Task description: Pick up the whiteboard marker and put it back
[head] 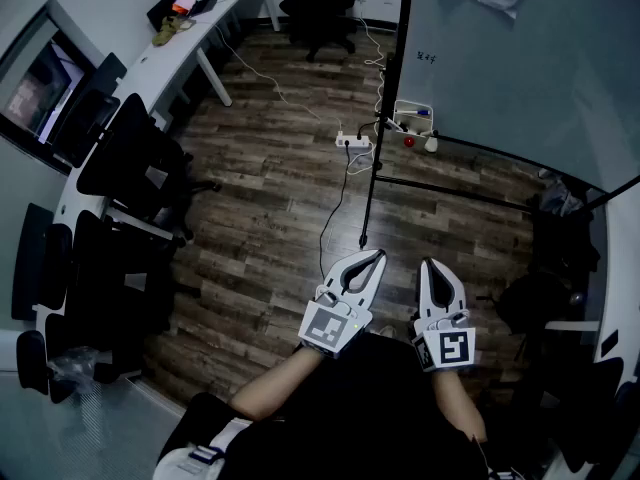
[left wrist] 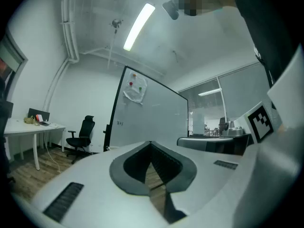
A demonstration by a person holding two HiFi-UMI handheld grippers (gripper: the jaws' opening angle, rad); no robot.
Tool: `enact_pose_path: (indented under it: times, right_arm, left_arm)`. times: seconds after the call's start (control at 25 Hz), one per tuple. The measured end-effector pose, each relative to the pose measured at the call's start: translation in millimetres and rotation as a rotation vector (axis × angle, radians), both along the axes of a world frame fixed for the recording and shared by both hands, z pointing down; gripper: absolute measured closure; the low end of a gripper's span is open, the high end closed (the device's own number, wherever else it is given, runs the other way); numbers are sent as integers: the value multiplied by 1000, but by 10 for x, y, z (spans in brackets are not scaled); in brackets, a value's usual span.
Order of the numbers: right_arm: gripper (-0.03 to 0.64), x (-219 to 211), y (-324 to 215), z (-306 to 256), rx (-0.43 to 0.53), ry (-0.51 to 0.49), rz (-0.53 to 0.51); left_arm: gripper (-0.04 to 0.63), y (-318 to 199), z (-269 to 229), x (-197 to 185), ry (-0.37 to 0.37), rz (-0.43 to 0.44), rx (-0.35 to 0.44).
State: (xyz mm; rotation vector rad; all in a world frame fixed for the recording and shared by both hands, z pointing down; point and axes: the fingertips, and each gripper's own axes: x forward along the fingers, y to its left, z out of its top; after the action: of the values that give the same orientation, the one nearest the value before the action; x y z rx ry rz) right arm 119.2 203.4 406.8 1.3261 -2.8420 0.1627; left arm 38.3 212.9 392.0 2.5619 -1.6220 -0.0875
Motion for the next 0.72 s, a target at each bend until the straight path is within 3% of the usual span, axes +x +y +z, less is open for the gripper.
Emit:
enact_pose_path:
  times: [0.16,0.56,0.72]
  right_arm:
    - [603,-94,-17,-98,-6,-24,18]
    - [603,-346,11,-31,-13,28,20]
    - [603,-502,-21,-176,27,-55,52]
  left_arm:
    - [588,12,0,-91,6,-9,0]
    - [588,25,47,-383,21,-13,-7]
    - [588,13,53,-521,17,4,-6]
